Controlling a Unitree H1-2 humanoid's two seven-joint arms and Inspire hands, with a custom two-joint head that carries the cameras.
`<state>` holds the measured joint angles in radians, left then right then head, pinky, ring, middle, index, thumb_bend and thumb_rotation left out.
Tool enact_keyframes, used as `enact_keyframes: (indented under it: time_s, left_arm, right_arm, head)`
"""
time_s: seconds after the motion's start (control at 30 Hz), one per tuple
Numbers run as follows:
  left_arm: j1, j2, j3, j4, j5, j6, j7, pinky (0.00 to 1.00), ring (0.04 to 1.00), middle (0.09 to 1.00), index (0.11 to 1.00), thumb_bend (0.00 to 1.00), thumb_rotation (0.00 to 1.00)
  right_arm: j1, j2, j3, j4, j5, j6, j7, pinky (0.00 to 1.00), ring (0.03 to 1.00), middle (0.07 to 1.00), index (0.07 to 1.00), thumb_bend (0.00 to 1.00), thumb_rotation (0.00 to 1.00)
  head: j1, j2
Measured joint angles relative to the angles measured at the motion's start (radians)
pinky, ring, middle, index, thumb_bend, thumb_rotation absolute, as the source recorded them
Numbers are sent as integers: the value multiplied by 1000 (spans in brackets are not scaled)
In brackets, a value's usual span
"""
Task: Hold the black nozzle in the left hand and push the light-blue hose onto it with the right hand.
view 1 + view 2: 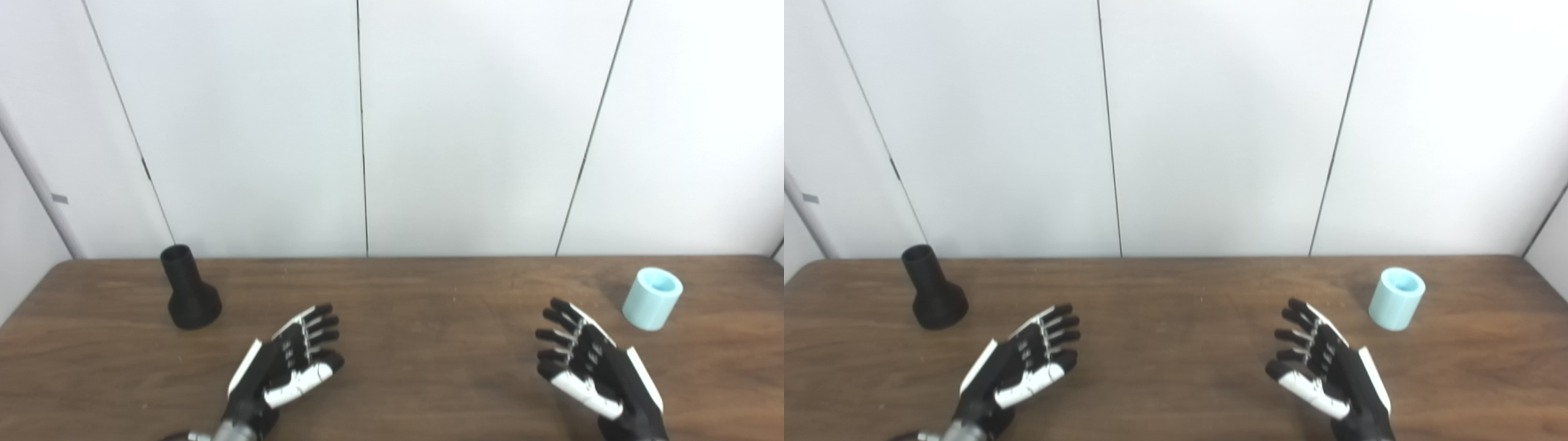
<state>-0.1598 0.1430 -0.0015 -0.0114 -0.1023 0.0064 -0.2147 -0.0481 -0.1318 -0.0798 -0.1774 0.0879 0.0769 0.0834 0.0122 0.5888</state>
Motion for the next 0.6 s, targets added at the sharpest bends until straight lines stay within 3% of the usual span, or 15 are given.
enact_keyframes:
  time_s: [0.2,0.6]
  left_arm:
    - [-22,0,1,-31,0,32,4,673,794,820,808,594,318]
    - [-24,3,3,-37,3,56,5,662,793,817,808,592,315]
  right_arm:
    - [-21,-20,2,-30,18,39,17,606,750,846,859,727,203]
    - [-22,-30,1,-54,22,72,18,598,743,841,860,737,200]
  head:
    - [2,26]
    - [6,29]
